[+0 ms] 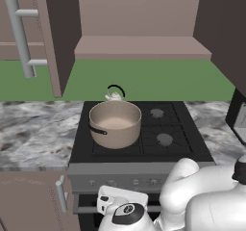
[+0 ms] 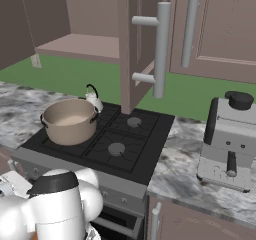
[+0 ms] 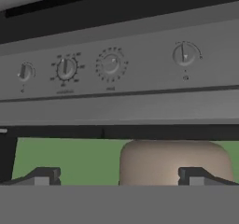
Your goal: Pick the kettle from the cabinet and place it on a stove burner. Then pick the pot from the counter and place it on another stove burner. Finally, turn both burners on.
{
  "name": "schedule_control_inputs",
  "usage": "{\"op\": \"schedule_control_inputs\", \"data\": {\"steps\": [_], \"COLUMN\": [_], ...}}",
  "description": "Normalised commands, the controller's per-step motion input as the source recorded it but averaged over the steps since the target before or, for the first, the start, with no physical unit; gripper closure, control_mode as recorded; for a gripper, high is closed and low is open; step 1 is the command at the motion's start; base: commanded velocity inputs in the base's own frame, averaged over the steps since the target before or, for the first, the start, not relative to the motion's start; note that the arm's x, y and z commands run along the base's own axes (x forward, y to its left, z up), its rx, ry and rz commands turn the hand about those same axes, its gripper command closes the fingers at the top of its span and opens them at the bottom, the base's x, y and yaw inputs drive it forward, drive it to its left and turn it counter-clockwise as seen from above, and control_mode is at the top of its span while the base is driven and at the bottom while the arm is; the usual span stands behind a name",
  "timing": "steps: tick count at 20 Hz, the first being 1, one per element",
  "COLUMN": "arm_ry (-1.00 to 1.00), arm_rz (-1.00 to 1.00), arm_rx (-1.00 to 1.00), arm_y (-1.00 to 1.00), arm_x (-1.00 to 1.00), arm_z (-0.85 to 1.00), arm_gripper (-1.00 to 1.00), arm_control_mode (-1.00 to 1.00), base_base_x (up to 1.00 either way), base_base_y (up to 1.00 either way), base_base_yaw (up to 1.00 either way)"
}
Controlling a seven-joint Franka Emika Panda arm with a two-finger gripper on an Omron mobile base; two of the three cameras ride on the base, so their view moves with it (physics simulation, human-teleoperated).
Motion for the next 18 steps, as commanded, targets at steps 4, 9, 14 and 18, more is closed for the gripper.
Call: {"op": "schedule_control_inputs", "data": {"steps": [4, 9, 14, 18], "arm_ry": [0.00, 0.00, 0.00, 0.00], "arm_rz": [0.04, 0.05, 0.05, 0.03], "arm_rx": [0.00, 0.00, 0.00, 0.00], "arm_y": [0.00, 0.00, 0.01, 0.06], "arm_x": [0.09, 0.04, 0.07, 0.05], "arm_z": [-0.14, -0.17, -0.09, -0.08], "arm_gripper": [-1.00, -1.00, -1.00, -1.00], "arm_control_mode": [-1.00, -1.00, -1.00, -1.00], "base_base_x": [0.00, 0.00, 0.00, 0.00], "base_base_y": [0.00, 0.00, 0.00, 0.00], "base_base_yaw": [0.00, 0.00, 0.00, 0.00]}}
